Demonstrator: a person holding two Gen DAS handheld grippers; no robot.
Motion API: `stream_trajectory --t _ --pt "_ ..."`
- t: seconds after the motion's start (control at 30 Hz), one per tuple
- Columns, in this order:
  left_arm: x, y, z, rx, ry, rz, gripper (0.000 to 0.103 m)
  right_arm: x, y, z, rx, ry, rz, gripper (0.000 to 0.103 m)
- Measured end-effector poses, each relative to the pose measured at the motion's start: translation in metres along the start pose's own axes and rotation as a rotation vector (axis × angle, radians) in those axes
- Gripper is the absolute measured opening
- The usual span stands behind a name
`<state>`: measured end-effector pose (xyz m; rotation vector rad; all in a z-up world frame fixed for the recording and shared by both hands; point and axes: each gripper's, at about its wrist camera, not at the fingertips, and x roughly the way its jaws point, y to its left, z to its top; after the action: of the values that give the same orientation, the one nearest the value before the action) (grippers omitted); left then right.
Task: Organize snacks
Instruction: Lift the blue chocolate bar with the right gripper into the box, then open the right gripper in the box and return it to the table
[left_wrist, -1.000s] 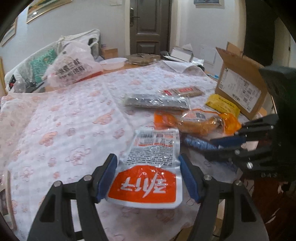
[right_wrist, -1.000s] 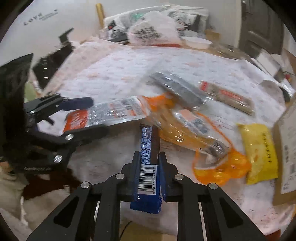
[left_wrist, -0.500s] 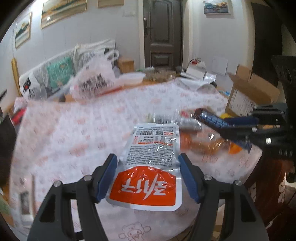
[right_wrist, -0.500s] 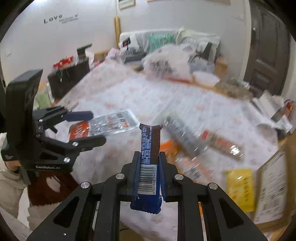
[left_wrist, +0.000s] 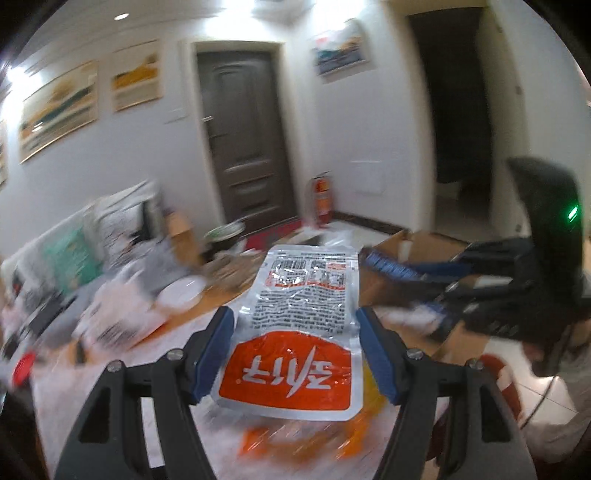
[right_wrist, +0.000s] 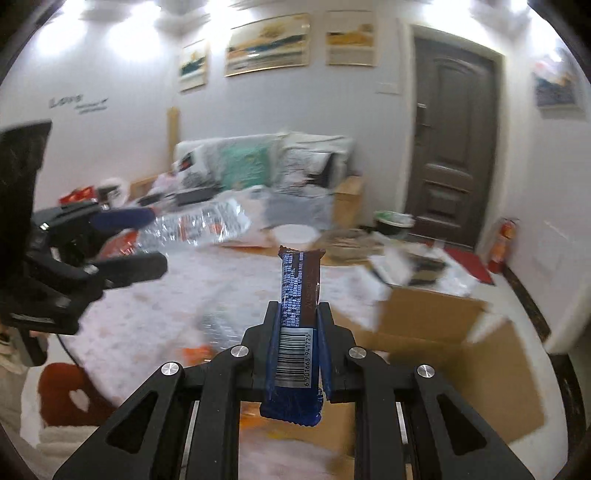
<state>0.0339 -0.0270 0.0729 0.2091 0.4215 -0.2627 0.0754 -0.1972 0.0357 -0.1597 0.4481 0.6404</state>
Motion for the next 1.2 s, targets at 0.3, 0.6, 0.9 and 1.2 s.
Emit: stream_trajectory --t 0.3,0.6,0.9,1.2 --pt "0.119 -0.094 0.049 0.075 0.129 -0.228 0.066 0.009 -0.112 -0.046 0.119 0.124 -0.069 0.014" --pt "0.195 -0.108 0.037 0.037 0.33 -0.265 0.066 0.033 -0.14 -0.063 0.111 0.189 -0.056 0.014" --pt "0.198 -0.106 0.031 0.025 0.343 -0.264 0.077 0.039 -0.13 -0.064 0.09 0.205 -0.068 0.026" --pt "0.183 -0.089 0.033 -0.006 0.316 -0.242 0.077 0.03 -0.12 -0.062 0.083 0.184 -0.066 0.034"
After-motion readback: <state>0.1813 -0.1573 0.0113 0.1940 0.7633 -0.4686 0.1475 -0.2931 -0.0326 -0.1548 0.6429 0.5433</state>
